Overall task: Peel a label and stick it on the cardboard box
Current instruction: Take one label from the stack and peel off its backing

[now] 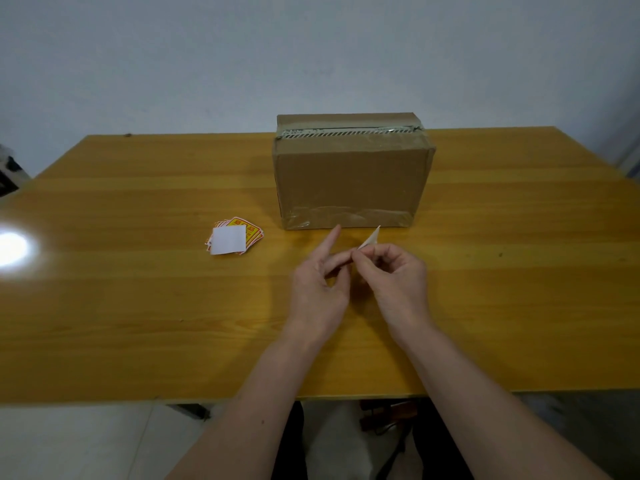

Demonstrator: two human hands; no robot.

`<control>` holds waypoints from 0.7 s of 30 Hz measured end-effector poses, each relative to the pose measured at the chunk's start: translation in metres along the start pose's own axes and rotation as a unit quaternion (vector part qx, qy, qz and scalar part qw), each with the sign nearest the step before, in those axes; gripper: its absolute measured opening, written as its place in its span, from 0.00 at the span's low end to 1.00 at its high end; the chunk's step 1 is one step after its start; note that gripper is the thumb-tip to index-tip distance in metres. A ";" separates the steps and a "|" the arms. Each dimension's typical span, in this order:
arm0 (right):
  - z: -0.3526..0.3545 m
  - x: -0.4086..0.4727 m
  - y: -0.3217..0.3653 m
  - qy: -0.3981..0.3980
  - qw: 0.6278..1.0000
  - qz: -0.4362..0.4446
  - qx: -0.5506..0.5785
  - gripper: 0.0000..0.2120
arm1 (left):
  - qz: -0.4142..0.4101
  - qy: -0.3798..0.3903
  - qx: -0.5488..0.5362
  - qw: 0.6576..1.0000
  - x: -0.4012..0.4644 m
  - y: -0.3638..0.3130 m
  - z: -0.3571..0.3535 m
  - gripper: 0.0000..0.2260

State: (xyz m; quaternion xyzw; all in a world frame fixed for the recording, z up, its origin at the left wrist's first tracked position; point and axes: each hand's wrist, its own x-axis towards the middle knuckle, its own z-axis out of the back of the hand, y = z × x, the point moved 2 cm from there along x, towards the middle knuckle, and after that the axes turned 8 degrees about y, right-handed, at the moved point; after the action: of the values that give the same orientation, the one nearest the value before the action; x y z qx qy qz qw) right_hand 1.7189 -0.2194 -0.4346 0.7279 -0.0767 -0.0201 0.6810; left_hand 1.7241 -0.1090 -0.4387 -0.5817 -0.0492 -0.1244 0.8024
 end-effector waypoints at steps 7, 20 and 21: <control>0.000 0.001 -0.001 -0.007 1.000 -0.003 -0.016 0.06 | 0.000 0.006 -0.010 1.000 -0.001 0.000 -0.001 0.20; 0.000 0.004 -0.004 0.021 0.999 0.003 -0.026 0.09 | 0.009 -0.016 -0.107 0.994 -0.002 -0.006 0.002 0.31; 0.000 0.004 -0.004 0.024 0.999 0.004 -0.025 0.10 | 0.021 -0.009 -0.140 0.990 -0.001 -0.005 0.003 0.30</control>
State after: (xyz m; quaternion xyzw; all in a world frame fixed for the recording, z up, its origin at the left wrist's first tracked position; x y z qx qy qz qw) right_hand 1.7228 -0.2200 -0.4379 0.7105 -0.0630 -0.0020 0.7009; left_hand 1.7222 -0.1077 -0.4340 -0.6905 -0.0264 -0.1074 0.7148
